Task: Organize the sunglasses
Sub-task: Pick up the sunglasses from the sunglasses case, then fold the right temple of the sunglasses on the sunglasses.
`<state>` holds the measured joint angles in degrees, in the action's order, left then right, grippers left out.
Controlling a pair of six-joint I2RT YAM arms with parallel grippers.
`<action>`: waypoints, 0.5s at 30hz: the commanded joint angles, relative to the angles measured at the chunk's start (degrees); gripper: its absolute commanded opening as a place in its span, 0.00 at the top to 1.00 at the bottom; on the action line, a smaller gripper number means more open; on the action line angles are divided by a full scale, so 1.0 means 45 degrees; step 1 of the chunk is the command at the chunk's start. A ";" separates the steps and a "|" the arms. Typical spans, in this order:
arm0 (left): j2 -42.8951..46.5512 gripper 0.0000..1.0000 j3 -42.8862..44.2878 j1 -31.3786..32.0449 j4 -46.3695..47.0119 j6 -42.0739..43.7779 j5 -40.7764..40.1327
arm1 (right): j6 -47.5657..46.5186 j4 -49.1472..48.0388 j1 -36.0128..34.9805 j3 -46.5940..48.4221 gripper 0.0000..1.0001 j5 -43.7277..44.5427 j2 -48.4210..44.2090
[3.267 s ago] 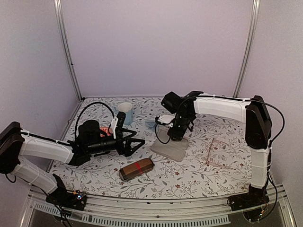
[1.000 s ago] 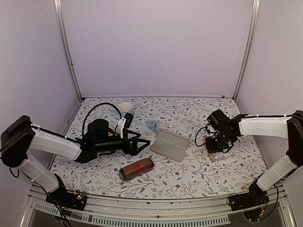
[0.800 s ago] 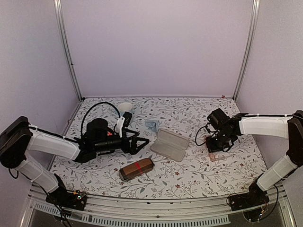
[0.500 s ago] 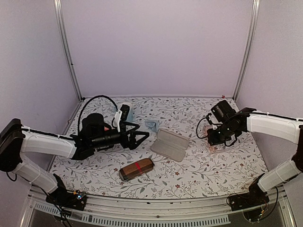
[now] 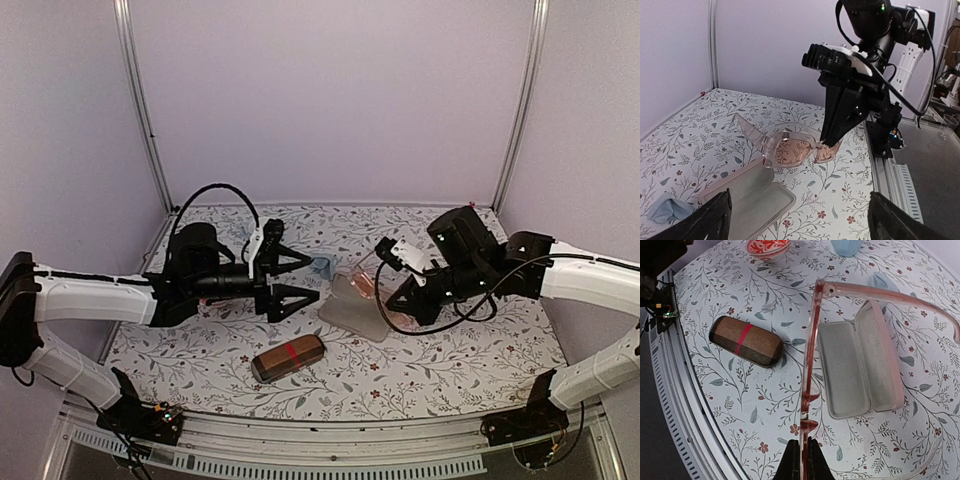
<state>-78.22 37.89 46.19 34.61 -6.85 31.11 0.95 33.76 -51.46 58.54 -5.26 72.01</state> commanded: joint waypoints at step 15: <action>-0.0737 0.02 0.1887 -0.0211 -0.3314 0.3527 0.3223 | -0.2062 -0.1597 -0.1719 0.0910 1.00 -0.2933 0.1138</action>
<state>-79.92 44.25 46.00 21.91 8.21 42.46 -7.14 27.99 -58.46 60.90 -16.69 76.09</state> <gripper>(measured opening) 0.990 0.028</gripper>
